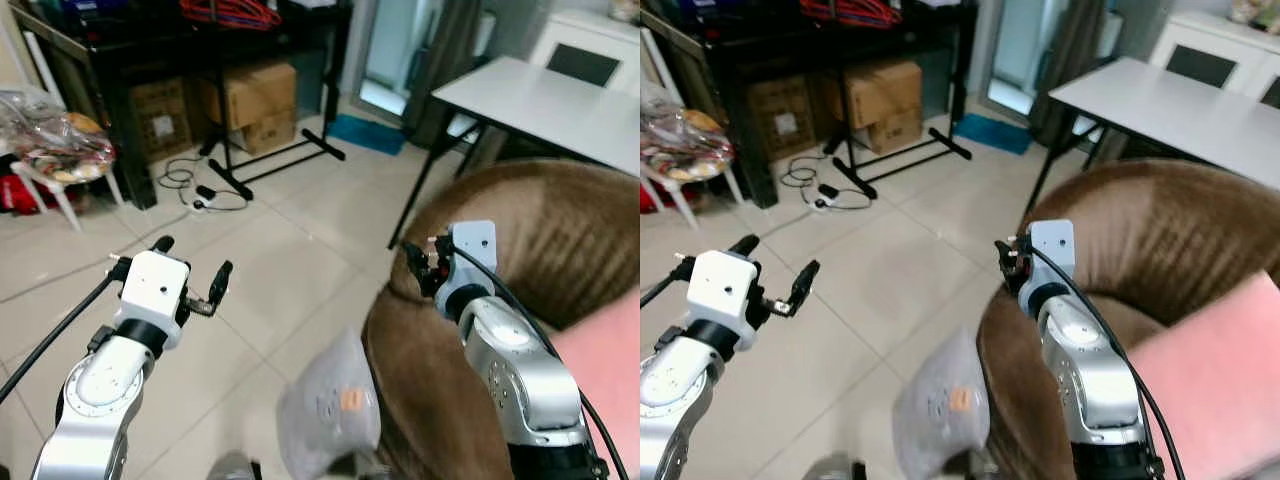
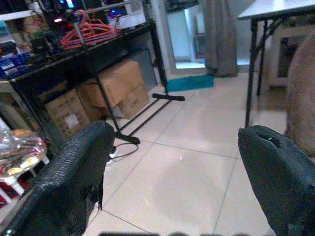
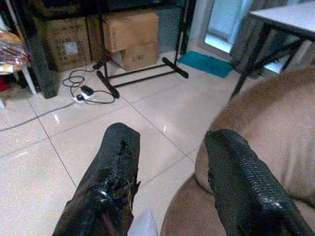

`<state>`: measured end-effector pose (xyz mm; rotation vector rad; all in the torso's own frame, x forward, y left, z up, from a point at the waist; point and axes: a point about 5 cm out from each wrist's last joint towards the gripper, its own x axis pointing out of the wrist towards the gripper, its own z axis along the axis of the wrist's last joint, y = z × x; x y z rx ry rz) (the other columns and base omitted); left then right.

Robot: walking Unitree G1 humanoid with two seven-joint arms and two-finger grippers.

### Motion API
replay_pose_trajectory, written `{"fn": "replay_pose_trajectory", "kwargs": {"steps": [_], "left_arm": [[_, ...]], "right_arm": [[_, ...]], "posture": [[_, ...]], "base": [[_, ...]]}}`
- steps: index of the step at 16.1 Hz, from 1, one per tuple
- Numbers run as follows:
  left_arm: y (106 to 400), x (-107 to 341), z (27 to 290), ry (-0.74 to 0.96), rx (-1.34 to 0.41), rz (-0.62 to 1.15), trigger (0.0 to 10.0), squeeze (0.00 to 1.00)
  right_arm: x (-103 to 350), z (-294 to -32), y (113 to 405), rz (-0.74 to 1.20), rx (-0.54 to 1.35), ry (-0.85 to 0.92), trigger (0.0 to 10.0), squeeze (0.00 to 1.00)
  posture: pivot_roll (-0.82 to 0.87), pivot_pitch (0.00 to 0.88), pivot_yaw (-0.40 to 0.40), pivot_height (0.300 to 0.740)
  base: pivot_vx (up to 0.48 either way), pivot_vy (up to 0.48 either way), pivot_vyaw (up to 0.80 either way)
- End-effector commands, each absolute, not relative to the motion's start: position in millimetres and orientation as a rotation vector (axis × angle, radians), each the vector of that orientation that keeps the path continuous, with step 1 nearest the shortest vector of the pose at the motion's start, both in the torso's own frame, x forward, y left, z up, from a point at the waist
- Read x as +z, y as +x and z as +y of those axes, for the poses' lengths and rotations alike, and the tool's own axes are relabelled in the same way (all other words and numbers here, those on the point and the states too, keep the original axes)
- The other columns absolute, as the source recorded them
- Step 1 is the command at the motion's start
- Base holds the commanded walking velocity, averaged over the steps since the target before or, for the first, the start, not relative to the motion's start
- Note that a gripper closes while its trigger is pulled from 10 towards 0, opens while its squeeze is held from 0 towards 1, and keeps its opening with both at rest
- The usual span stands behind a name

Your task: Move the pillow to the sofa from floor

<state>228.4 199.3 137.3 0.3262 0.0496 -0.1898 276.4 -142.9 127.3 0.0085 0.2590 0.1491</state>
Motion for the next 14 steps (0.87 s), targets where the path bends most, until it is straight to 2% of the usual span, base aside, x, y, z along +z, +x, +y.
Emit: {"fn": "replay_pose_trajectory", "kwargs": {"steps": [1, 7, 14], "left_arm": [[226.6, 135.8, 199.5, 0.329, -0.182, 0.056, 10.0, 0.21], [223.9, 134.1, 201.5, 0.310, -0.161, 0.054, 10.0, 0.21], [219.8, 134.4, 202.0, 0.266, -0.168, 0.046, 10.0, 0.25]], "right_arm": [[123.1, -147.5, 275.5, 0.272, 0.134, 0.008, 10.0, 0.00], [119.7, -146.9, 275.9, 0.285, 0.164, -0.016, 10.0, 0.00], [117.2, -144.1, 272.5, 0.289, 0.236, -0.072, 10.0, 0.00]], "posture": [[0.04, 0.000, -0.071, 0.631], [0.04, 0.000, -0.073, 0.581], [0.04, 0.000, -0.081, 0.581]], "base": [[0.000, 0.000, 0.00], [0.000, 0.000, 0.00], [0.034, 0.000, 0.06]]}}
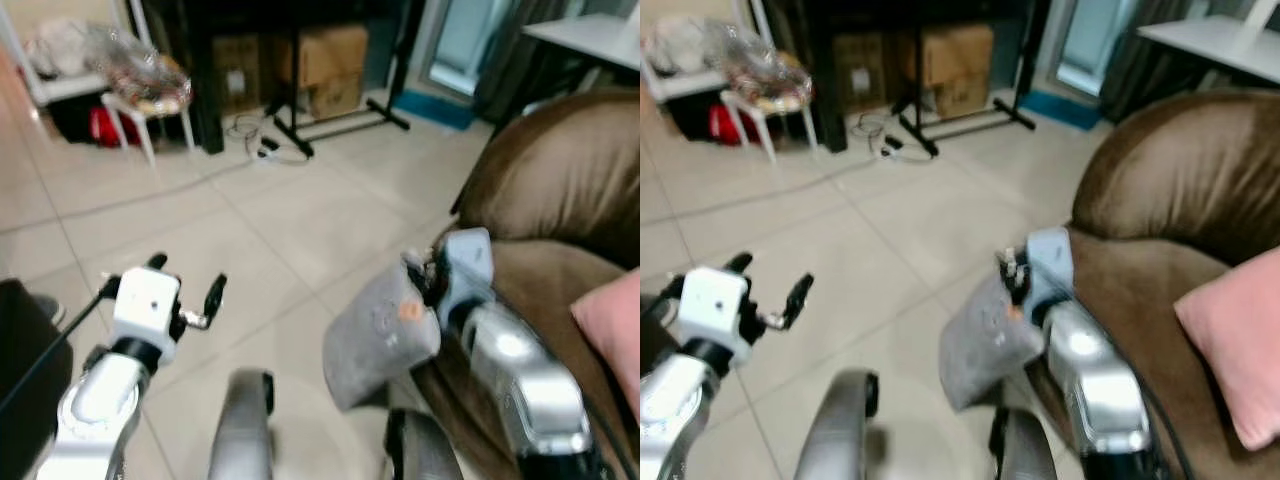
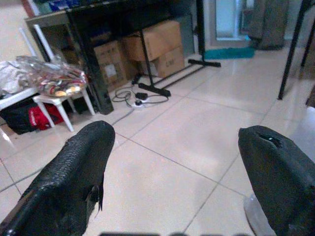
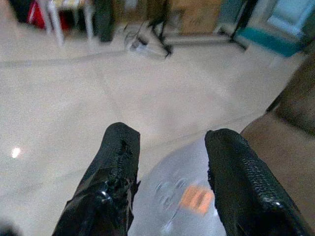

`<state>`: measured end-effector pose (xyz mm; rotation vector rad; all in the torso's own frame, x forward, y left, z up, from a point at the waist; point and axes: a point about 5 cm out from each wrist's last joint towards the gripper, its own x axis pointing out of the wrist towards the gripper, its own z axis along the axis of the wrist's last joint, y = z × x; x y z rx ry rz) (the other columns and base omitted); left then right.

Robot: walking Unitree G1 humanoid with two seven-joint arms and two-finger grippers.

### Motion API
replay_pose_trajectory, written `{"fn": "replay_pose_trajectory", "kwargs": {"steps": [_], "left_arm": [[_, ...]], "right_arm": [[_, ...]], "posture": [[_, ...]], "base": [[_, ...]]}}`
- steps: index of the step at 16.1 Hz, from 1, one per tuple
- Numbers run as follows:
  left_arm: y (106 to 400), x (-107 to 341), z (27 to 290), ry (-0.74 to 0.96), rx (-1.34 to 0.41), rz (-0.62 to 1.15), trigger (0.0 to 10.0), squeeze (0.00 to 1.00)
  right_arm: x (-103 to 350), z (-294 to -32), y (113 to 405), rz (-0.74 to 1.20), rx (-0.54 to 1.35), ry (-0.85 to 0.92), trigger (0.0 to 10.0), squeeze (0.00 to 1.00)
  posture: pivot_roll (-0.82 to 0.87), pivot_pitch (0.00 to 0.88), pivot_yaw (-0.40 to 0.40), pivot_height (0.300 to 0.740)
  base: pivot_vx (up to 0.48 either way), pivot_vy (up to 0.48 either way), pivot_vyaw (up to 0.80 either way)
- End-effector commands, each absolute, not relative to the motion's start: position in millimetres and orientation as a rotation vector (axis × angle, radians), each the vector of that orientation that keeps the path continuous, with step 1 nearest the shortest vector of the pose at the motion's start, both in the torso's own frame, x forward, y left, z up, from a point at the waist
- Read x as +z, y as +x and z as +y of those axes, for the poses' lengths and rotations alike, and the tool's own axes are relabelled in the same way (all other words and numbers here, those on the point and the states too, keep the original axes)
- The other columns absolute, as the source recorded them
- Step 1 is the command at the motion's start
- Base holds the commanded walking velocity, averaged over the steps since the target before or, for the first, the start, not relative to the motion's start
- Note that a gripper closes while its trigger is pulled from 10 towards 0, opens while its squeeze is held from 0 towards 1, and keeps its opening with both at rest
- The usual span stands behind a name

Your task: Move the pillow to the sofa from floor

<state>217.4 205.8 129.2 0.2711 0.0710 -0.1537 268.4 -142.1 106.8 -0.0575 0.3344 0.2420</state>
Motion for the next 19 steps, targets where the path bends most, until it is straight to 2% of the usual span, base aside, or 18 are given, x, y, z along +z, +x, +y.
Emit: {"fn": "replay_pose_trajectory", "kwargs": {"steps": [1, 2, 8, 10, 15, 19], "left_arm": [[220, 134, 202, 0.263, -0.167, 0.047, 10.0, 0.25], [220, 134, 202, 0.261, -0.167, 0.046, 10.0, 0.25], [220, 134, 203, 0.257, -0.164, 0.045, 10.0, 0.25], [220, 134, 203, 0.256, -0.164, 0.044, 10.0, 0.25], [221, 134, 203, 0.258, -0.166, 0.044, 10.0, 0.24], [222, 132, 200, 0.276, -0.173, 0.050, 10.0, 0.22]], "right_arm": [[118, -141, 272, 0.285, 0.256, -0.084, 10.0, 0.00], [117, -141, 272, 0.285, 0.257, -0.086, 10.0, 0.00], [116, -145, 273, 0.293, 0.229, -0.066, 10.0, 0.00], [117, -141, 273, 0.286, 0.280, -0.113, 10.0, 0.00], [112, -138, 267, 0.303, 0.402, -0.172, 10.0, 0.00], [100, -150, 265, 0.358, 0.462, -0.273, 10.0, 0.00]], "posture": [[0.04, 0.000, -0.081, 0.581], [0.04, 0.000, -0.082, 0.581], [0.04, 0.000, -0.084, 0.581], [0.03, 0.000, -0.083, 0.581], [0.03, 0.000, -0.078, 0.581], [0.03, 0.000, -0.078, 0.581]], "base": [[0.274, 0.000, 0.80], [0.281, 0.000, 0.80], [0.282, 0.000, 0.00], [0.287, 0.000, 0.00], [0.286, 0.000, 0.80], [0.071, 0.000, 0.00]]}}
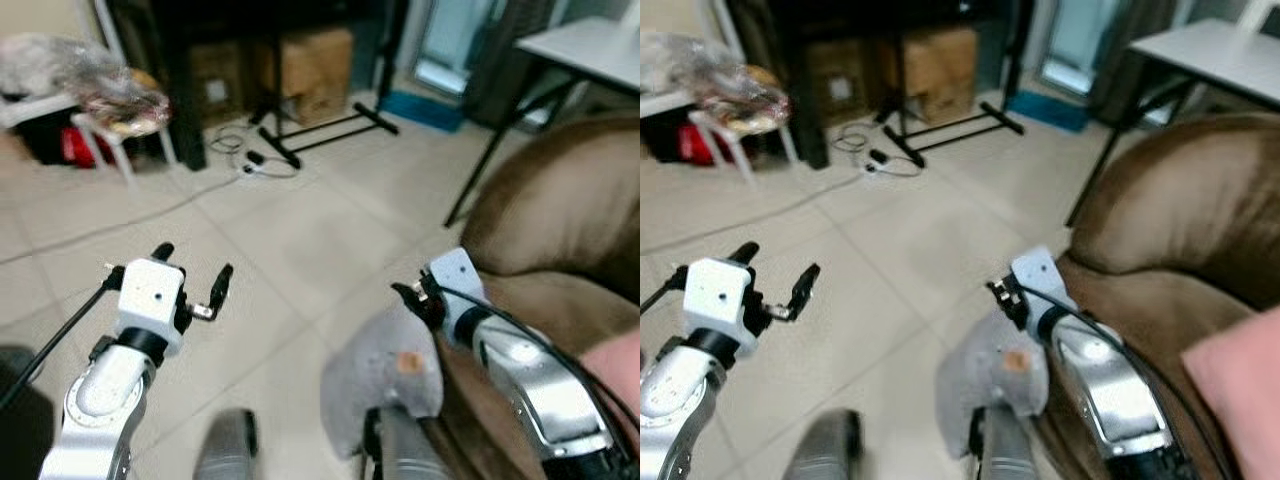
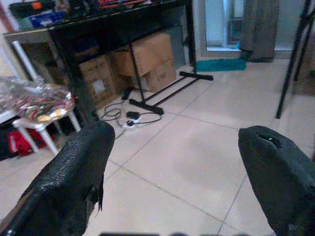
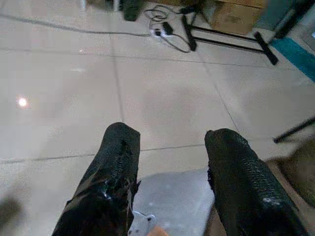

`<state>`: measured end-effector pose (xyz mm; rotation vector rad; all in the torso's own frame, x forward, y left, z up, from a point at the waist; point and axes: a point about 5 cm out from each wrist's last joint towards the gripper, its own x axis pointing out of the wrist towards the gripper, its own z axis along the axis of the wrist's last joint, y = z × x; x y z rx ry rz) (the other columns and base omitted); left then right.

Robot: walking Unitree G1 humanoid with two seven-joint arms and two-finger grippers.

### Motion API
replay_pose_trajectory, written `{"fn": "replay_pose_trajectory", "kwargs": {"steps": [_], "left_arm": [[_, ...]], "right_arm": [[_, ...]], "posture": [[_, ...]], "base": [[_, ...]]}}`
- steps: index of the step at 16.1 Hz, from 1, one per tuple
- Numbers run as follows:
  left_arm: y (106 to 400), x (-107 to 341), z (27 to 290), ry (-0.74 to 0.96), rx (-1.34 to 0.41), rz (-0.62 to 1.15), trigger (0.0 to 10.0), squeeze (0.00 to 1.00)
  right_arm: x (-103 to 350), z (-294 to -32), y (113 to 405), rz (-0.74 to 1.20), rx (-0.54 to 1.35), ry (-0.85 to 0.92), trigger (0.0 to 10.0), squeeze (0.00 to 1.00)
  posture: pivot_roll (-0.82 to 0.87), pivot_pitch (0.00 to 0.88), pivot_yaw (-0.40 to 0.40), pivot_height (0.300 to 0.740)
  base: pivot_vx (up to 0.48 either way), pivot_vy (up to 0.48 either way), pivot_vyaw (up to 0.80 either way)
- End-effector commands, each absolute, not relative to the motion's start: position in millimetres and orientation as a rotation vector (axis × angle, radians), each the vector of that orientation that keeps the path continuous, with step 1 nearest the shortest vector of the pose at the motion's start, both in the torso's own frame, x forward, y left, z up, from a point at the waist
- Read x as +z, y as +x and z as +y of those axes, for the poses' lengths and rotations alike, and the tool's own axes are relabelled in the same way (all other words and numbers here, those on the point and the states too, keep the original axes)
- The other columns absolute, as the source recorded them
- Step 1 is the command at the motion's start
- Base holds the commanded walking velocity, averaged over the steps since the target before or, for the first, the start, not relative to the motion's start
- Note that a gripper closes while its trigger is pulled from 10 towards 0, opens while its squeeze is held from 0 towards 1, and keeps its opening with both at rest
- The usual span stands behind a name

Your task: Move the pillow to the sofa from floor

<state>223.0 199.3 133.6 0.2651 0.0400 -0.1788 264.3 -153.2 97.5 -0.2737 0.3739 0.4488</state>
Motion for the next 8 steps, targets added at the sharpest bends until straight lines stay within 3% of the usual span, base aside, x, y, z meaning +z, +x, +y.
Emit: {"fn": "replay_pose_trajectory", "kwargs": {"steps": [1, 4, 8], "left_arm": [[221, 132, 200, 0.277, -0.175, 0.051, 10.0, 0.22], [222, 128, 197, 0.280, -0.187, 0.065, 10.0, 0.22], [226, 121, 197, 0.290, -0.200, 0.104, 10.0, 0.22]], "right_arm": [[99, -152, 265, 0.361, 0.466, -0.291, 10.0, 0.00], [95, -162, 273, 0.363, 0.398, -0.281, 10.0, 0.00], [95, -143, 290, 0.406, 0.328, 0.005, 10.0, 0.00]], "posture": [[0.03, 0.000, -0.076, 0.581], [0.03, 0.000, -0.073, 0.581], [0.03, 0.000, -0.069, 0.546]], "base": [[0.000, 0.000, 0.00], [0.000, 0.000, 0.00], [0.000, 0.000, 0.00]]}}
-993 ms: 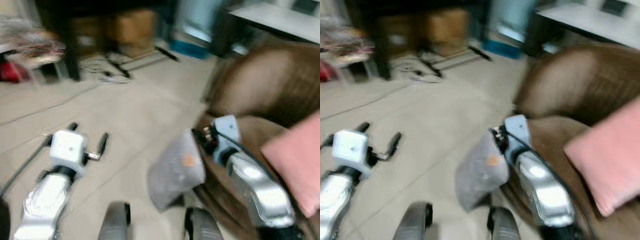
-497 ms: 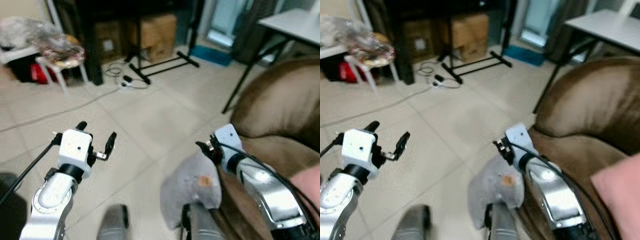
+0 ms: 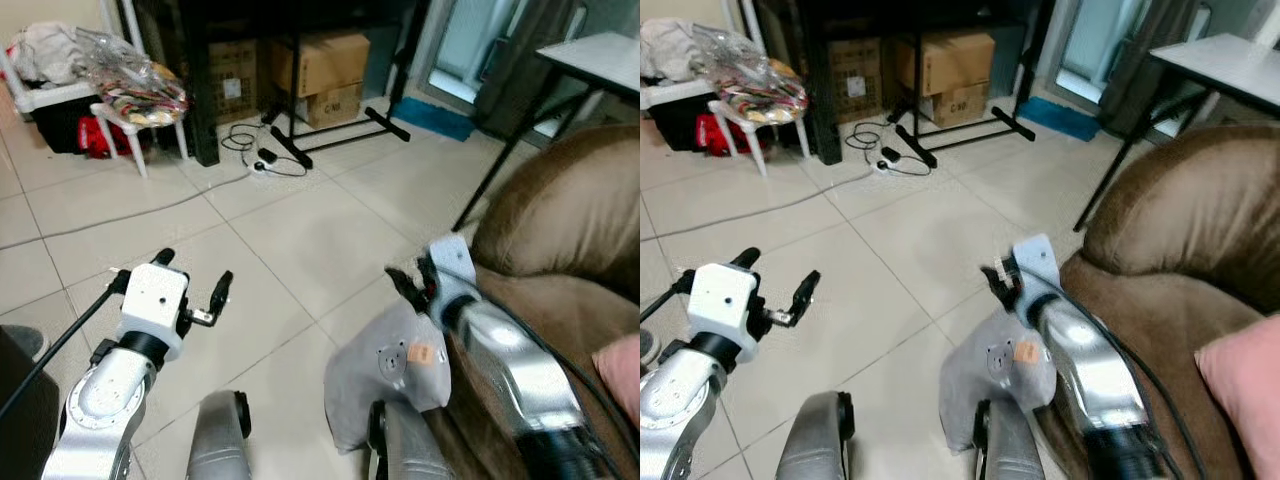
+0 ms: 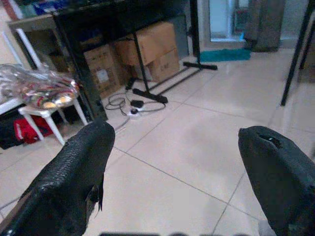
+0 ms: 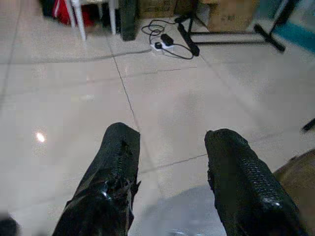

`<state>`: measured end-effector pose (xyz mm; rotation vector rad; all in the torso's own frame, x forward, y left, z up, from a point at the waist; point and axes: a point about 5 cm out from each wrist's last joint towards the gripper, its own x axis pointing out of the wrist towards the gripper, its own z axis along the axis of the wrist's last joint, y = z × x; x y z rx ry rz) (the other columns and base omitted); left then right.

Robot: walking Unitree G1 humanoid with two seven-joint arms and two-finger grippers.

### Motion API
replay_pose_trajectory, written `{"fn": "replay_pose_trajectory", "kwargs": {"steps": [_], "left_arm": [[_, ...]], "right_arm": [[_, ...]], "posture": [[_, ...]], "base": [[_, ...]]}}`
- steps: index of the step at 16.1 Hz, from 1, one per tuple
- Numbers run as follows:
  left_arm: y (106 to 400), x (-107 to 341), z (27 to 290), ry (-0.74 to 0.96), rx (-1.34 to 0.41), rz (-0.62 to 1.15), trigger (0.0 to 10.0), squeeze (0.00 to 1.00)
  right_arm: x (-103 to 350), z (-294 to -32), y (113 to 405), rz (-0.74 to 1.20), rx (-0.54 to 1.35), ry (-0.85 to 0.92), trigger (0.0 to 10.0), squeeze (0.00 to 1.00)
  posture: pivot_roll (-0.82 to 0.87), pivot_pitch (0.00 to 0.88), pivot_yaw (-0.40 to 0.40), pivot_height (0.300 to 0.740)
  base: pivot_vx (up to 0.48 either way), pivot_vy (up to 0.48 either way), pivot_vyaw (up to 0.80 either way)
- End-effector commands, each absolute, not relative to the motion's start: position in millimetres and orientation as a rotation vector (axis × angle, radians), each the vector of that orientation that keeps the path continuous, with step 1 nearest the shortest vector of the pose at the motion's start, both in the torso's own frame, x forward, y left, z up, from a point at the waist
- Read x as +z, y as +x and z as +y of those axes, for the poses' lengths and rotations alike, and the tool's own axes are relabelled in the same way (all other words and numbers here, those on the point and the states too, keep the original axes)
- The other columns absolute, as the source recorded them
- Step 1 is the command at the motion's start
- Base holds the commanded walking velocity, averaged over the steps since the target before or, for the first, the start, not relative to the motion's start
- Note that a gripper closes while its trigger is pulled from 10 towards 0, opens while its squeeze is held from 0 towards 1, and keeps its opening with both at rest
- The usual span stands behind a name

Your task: Move the pillow to the sofa from floor

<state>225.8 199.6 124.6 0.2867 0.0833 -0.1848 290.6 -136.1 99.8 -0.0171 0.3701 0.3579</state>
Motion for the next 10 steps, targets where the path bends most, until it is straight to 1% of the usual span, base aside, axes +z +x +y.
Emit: {"fn": "replay_pose_trajectory", "kwargs": {"steps": [1, 3, 4, 6, 7, 8, 9, 10], "left_arm": [[226, 121, 197, 0.291, -0.203, 0.107, 10.0, 0.22], [230, 121, 196, 0.292, -0.243, 0.113, 10.0, 0.22], [230, 121, 195, 0.297, -0.258, 0.116, 10.0, 0.23], [231, 120, 193, 0.297, -0.274, 0.118, 10.0, 0.22], [231, 120, 191, 0.301, -0.298, 0.120, 10.0, 0.22], [231, 120, 191, 0.303, -0.302, 0.121, 10.0, 0.22], [231, 119, 191, 0.311, -0.312, 0.129, 10.0, 0.22], [231, 118, 191, 0.311, -0.328, 0.136, 10.0, 0.22]], "right_arm": [[93, -141, 291, 0.427, 0.319, 0.021, 10.0, 0.00], [76, -140, 295, 0.539, 0.247, 0.132, 10.0, 0.00], [71, -140, 295, 0.557, 0.231, 0.172, 10.0, 0.00], [64, -140, 296, 0.582, 0.213, 0.183, 10.0, 0.00], [56, -138, 296, 0.607, 0.205, 0.181, 10.0, 0.00], [55, -138, 297, 0.610, 0.204, 0.183, 10.0, 0.00], [53, -135, 299, 0.597, 0.212, 0.206, 10.0, 0.00], [51, -134, 303, 0.583, 0.195, 0.201, 10.0, 1.00]], "posture": [[0.03, 0.000, -0.066, 0.541], [0.02, 0.000, -0.048, 0.516], [0.02, 0.000, -0.043, 0.506], [0.02, 0.000, -0.041, 0.496], [0.03, 0.000, -0.038, 0.481], [0.03, 0.000, -0.038, 0.476], [0.02, 0.000, -0.021, 0.476], [0.02, 0.000, -0.016, 0.476]], "base": [[0.000, 0.000, 0.00], [0.000, 0.000, 0.00], [0.000, 0.000, 0.00], [0.000, 0.000, 0.00], [0.000, 0.000, 0.00], [0.000, 0.000, 0.00], [0.000, 0.000, 0.00], [0.000, 0.000, 0.00]]}}
